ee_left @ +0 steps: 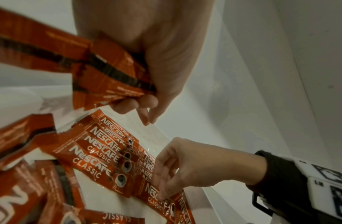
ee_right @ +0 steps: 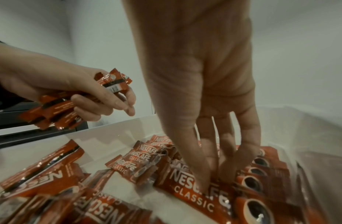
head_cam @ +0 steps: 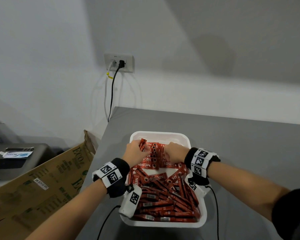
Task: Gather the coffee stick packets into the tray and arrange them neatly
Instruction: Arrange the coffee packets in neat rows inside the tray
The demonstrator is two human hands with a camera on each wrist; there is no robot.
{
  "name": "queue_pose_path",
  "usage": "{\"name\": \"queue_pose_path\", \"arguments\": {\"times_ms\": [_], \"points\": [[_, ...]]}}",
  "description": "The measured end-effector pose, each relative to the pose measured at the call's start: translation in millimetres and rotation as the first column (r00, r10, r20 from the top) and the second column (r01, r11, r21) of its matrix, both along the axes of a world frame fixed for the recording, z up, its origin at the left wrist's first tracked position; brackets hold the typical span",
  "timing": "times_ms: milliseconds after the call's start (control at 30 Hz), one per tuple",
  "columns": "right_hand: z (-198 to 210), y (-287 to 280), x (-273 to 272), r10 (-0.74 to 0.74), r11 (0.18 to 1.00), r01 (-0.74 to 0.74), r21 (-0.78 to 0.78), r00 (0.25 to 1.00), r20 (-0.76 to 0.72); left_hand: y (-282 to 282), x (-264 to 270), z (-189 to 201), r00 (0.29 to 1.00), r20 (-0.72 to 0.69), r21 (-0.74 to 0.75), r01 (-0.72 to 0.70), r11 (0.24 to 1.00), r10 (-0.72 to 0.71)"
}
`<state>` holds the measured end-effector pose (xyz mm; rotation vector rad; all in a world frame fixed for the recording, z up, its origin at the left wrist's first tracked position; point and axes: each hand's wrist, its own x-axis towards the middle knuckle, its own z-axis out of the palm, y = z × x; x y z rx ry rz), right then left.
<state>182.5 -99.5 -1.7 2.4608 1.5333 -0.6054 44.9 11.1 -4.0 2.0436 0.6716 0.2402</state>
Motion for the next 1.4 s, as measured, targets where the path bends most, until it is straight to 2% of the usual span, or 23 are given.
{"name": "queue_pose_path", "arguments": {"times_ms": [333,433,533,700,867,1167,1300,1400], "points": [[2.0,-5.3,3.1,-0.027,1.0,0.027,-0.01,1.0,-0.009,-2.4,-2.2,0.9,0.999,-0.041,0.015,0.017,1.0,-0.016],[17.1,-14.4,13.0,-0.022,1.0,0.02,0.021,0.996,0.084,-2.6,-2.7,1.7,0.998,-0.058,0.004,0.031,1.0,-0.031],[26.0,-27.9,20.0,-0.022,0.999,0.028,-0.029,0.983,0.184,-3.3,-3.2,1.1,0.998,-0.053,0.006,0.042,0.999,-0.042],[15.9,-34.4,14.4,0.051,0.989,-0.017,-0.149,0.972,0.229,-8.1,-1.6,4.5,0.995,-0.048,0.028,0.085,0.996,-0.084],[11.1,-32.0,12.6,0.075,0.984,-0.026,-0.178,0.96,0.271,-7.3,-2.4,6.0,0.994,-0.051,0.007,0.094,0.996,-0.094],[22.4,-31.7,13.5,0.034,0.978,0.011,-0.208,0.977,0.21,-5.8,-6.4,3.8,0.995,-0.044,0.004,0.091,0.996,-0.091],[26.2,-37.3,10.4,0.032,0.988,-0.003,-0.152,0.981,0.19,-5.7,-6.5,1.3,0.993,-0.08,-0.018,0.089,0.996,-0.091],[27.4,-37.2,9.3,-0.012,1.0,0.014,-0.025,0.994,0.106,-6.5,-5.8,1.8,0.99,-0.104,-0.07,0.092,0.993,-0.099]]}}
